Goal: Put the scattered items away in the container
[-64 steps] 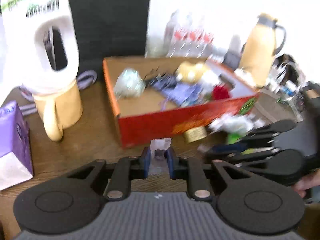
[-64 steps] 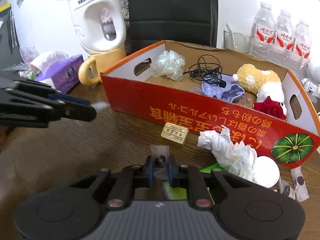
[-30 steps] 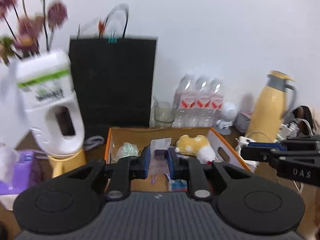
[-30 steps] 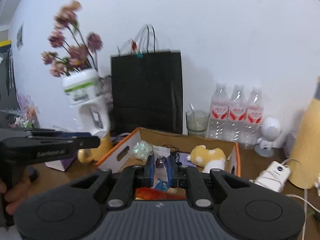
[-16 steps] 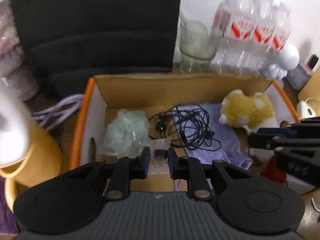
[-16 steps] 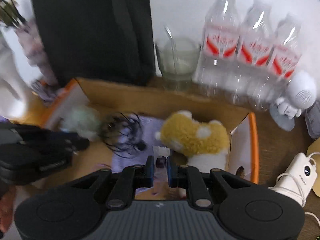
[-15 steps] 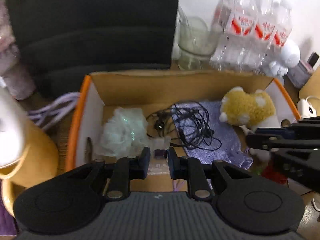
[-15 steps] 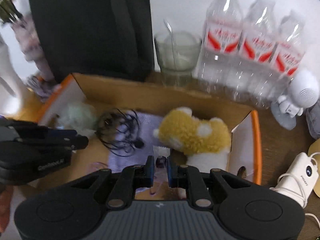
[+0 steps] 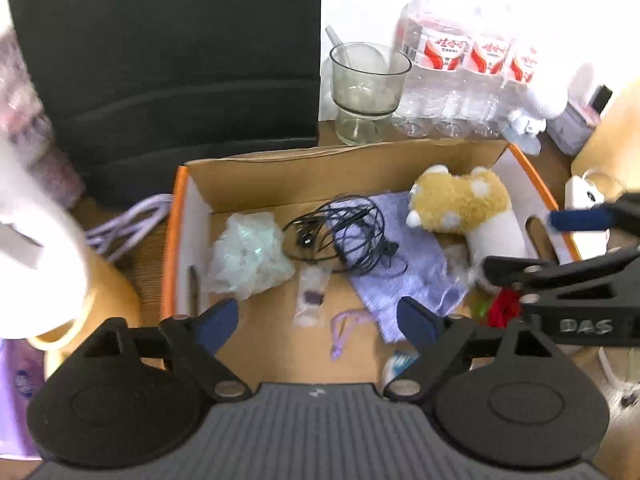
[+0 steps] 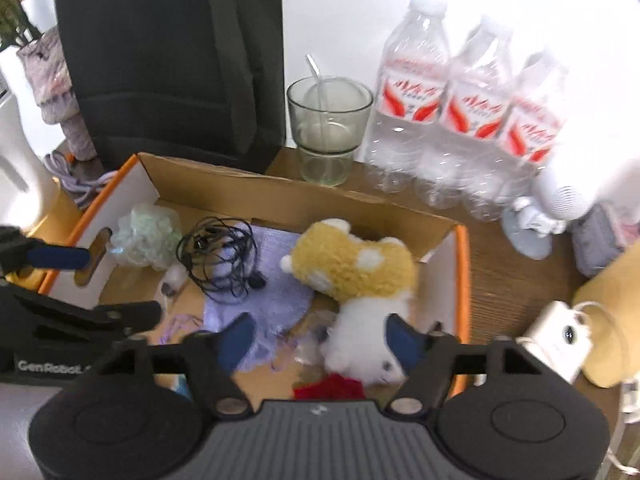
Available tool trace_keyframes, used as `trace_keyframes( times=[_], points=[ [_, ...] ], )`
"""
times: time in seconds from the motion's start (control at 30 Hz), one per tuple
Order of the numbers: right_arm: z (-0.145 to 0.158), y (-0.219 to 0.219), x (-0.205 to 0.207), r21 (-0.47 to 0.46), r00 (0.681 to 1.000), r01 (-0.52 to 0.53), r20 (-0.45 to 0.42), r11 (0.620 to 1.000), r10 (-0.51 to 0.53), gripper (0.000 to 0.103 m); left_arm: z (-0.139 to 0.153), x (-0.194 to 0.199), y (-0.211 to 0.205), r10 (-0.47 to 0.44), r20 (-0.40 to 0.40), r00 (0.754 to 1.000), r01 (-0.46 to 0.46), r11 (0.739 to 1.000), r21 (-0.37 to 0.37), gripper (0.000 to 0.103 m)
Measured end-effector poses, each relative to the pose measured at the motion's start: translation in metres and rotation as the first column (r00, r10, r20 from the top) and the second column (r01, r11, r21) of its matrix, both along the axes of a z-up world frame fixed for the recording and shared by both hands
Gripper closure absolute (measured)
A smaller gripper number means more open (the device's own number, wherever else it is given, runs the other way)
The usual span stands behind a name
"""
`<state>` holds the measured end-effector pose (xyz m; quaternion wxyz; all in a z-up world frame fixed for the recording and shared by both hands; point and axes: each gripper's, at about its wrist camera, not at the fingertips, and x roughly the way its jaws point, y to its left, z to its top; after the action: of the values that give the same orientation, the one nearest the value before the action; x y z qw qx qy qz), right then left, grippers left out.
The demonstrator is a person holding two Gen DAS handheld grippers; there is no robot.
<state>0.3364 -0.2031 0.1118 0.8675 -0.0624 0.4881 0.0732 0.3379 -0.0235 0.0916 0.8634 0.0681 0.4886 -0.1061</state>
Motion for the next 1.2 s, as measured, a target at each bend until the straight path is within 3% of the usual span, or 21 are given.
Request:
trace_keyframes(
  times=[0.23,0.33,0.47,0.63,0.8,0.93,1.13,1.2],
  points=[
    [0.022,0.001,-0.043,0.014,0.999,-0.027,0.028,1.0,0.027,0.019,0.025,-0.049,0.01,0.068,0.102,0.992,-0.069,0.998,0.002,0.001],
    [0.029,0.004,-0.061,0.025,0.997,-0.055,0.049,0.998,0.054,0.017,0.032,-0.07,0.007,0.072,0.172,0.983,-0.077,0.997,0.027,0.0],
    [0.032,0.009,-0.083,0.003,0.995,-0.08,0.056,0.997,0.079,0.017,0.037,-0.091,0.007,0.062,0.192,0.979,-0.077,0.995,0.069,0.0],
    [0.038,0.004,-0.109,0.033,0.993,-0.076,0.089,0.997,0.073,0.017,0.049,-0.119,0.012,0.09,0.241,0.966,-0.101,0.994,0.031,0.0],
    [0.043,-0.007,-0.146,0.143,0.986,-0.078,0.156,0.987,0.055,0.016,0.055,-0.156,0.013,0.11,0.339,0.934,-0.114,0.993,-0.009,0.0],
    [0.035,-0.019,-0.183,0.247,0.973,-0.071,0.23,0.967,0.013,0.013,0.042,-0.192,0.016,0.156,0.397,0.905,-0.128,0.987,-0.097,0.0],
    [-0.006,-0.046,-0.255,0.327,0.925,-0.018,0.364,0.945,-0.108,0.013,-0.016,-0.27,0.017,0.162,0.467,0.87,-0.084,0.98,-0.182,0.0],
    [-0.024,-0.053,-0.277,0.404,0.914,-0.043,0.386,0.914,-0.128,0.013,-0.037,-0.287,0.01,0.121,0.465,0.877,-0.05,0.986,-0.162,0.0]
  ],
)
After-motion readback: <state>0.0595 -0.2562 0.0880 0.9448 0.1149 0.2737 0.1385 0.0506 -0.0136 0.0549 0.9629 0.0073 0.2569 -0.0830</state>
